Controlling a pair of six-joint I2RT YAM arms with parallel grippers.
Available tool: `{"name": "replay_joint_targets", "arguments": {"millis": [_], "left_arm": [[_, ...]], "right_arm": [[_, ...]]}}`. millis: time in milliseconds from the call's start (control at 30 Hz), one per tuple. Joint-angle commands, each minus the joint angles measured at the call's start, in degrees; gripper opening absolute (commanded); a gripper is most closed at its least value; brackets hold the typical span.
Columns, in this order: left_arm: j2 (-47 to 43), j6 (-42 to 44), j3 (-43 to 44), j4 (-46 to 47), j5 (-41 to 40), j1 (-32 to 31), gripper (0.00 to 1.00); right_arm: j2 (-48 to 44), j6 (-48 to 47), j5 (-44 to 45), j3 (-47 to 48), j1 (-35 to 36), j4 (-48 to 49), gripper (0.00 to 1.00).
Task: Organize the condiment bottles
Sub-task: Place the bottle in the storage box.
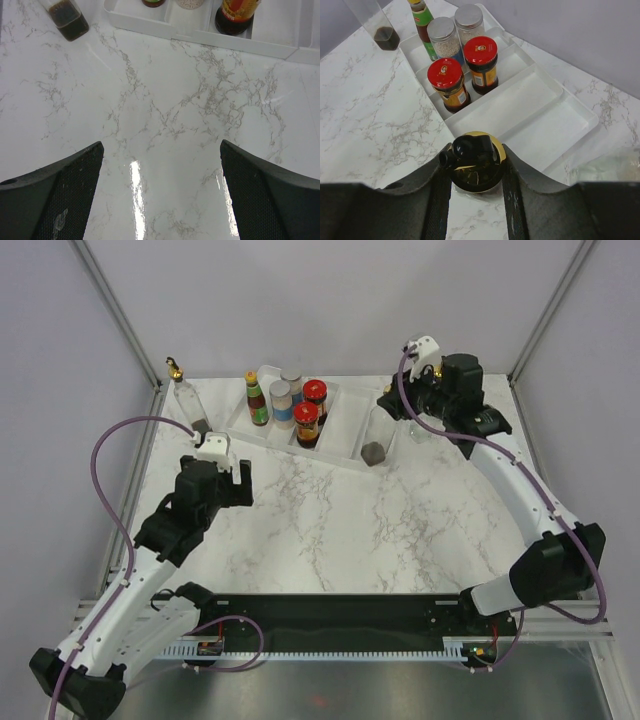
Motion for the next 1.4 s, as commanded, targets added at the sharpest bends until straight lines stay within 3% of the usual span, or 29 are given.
{"name": "replay_joint_targets", "arguments": {"millis": [0, 667, 967, 1000, 1067, 1100, 1200, 1367], "left_arm": [[0.37, 1.13, -0.38, 2.6, -2.15, 0.09, 1.0], [1.87, 1.57, -0.56, 2.6, -3.74, 0.09, 1.0], [2.48, 1.74, -0.47, 2.51, -4.26, 0.09, 1.0], [2.48, 1.74, -0.47, 2.51, -4.26, 0.09, 1.0], [2.57, 1.74, -0.56, 2.51, -4.35, 0.09, 1.0], [2.48, 1.66, -0.47, 2.51, -4.35, 0.09, 1.0], [2.57, 1.66, -0.47, 2.51, -4.18, 0.09, 1.0], [2.48, 1.39, -0.39, 2.51, -4.09, 0.09, 1.0]], "right_arm": [[3.2, 0.09, 3.33, 8.36, 2.17, 6.28, 0.0], [39.41, -3.24, 13.25, 47.82, 5.78, 6.46, 0.0], [46.72, -4.92, 14.76, 50.75, 5.7, 8.12, 0.0], [46.89, -4.75, 14.76, 50.66, 5.7, 8.21, 0.04], [46.81, -4.66, 14.76, 49.96, 5.78, 8.3, 0.22], [46.72, -4.22, 15.54, 49.69, 5.7, 8.3, 0.44], [45.58, -4.48, 16.08, 48.81, 5.78, 8.48, 0.78], [41.63, -5.71, 17.57, 45.39, 5.78, 8.56, 0.94]]}}
